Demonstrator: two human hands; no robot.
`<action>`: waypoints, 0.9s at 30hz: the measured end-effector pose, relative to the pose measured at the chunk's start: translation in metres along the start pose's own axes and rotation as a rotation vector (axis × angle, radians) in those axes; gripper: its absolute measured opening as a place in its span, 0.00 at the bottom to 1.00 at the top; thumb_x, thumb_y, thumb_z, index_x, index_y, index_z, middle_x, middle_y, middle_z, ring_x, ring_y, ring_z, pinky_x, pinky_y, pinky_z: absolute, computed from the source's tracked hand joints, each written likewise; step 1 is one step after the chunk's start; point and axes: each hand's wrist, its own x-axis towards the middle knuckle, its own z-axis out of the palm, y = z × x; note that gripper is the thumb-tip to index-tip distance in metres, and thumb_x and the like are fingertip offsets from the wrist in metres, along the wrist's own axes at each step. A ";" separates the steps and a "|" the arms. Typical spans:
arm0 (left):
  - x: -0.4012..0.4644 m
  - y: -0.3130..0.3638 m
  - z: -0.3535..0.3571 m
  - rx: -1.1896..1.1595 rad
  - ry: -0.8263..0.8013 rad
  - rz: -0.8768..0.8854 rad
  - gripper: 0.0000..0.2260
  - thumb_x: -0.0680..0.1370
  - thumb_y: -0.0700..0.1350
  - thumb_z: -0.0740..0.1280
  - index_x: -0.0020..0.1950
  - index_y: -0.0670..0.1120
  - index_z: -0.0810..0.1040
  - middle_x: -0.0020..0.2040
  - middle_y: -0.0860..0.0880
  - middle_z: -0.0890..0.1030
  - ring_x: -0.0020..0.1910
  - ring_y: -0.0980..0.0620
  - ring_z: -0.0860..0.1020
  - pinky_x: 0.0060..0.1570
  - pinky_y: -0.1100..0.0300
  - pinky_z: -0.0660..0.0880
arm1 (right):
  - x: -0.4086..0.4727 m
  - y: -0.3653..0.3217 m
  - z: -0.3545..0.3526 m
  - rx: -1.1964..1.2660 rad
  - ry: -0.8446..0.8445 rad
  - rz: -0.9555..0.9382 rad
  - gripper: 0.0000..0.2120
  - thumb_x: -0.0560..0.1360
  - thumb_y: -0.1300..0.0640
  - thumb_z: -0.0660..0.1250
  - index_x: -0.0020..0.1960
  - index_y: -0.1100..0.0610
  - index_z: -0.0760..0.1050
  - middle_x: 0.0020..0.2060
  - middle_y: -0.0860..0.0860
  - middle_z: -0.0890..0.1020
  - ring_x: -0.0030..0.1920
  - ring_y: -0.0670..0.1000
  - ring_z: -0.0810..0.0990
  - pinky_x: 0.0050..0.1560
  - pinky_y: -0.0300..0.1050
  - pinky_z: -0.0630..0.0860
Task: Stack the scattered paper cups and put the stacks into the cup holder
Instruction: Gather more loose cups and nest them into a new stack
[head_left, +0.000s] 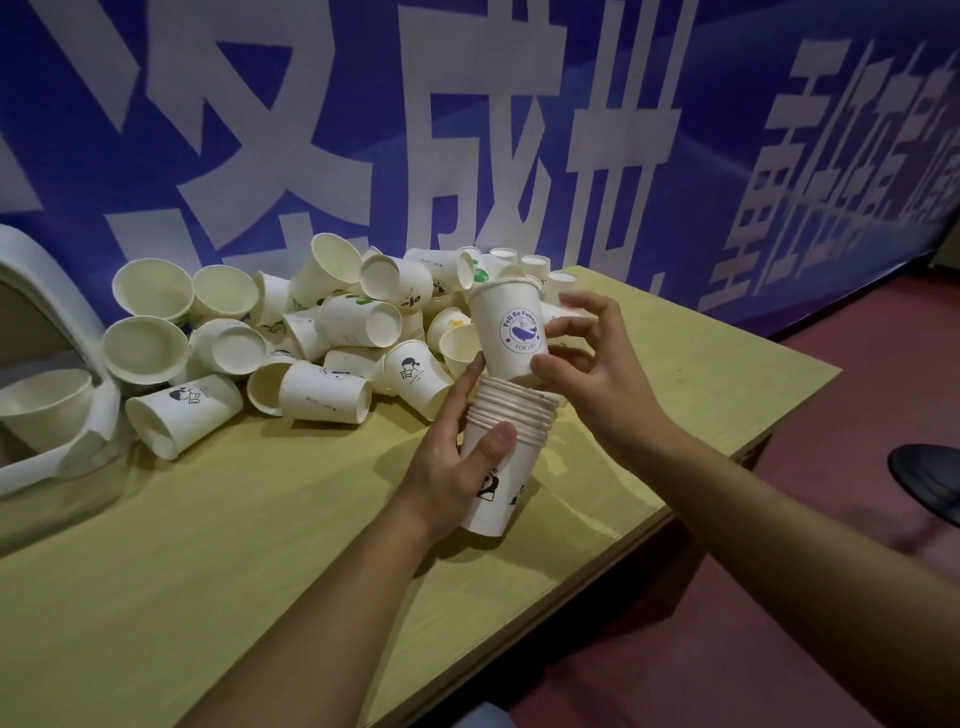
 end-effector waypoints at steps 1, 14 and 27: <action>0.000 -0.001 -0.001 -0.004 0.007 0.008 0.34 0.72 0.64 0.69 0.76 0.68 0.60 0.69 0.55 0.77 0.64 0.57 0.79 0.60 0.57 0.77 | -0.001 -0.001 0.001 -0.022 -0.028 0.001 0.31 0.74 0.62 0.73 0.66 0.37 0.64 0.58 0.53 0.73 0.56 0.54 0.81 0.52 0.55 0.84; 0.002 -0.001 -0.012 0.020 0.077 -0.007 0.25 0.70 0.64 0.70 0.65 0.76 0.67 0.60 0.54 0.82 0.56 0.54 0.82 0.51 0.57 0.81 | 0.003 0.002 -0.001 -0.128 -0.125 0.045 0.35 0.76 0.63 0.70 0.74 0.37 0.63 0.50 0.56 0.74 0.51 0.55 0.80 0.54 0.49 0.83; 0.004 0.010 -0.032 -0.028 0.283 0.091 0.29 0.71 0.62 0.67 0.72 0.65 0.64 0.59 0.50 0.80 0.46 0.52 0.84 0.39 0.59 0.80 | 0.015 0.026 0.000 -0.629 -0.152 -0.159 0.22 0.77 0.61 0.67 0.68 0.45 0.76 0.60 0.42 0.81 0.60 0.42 0.75 0.62 0.43 0.74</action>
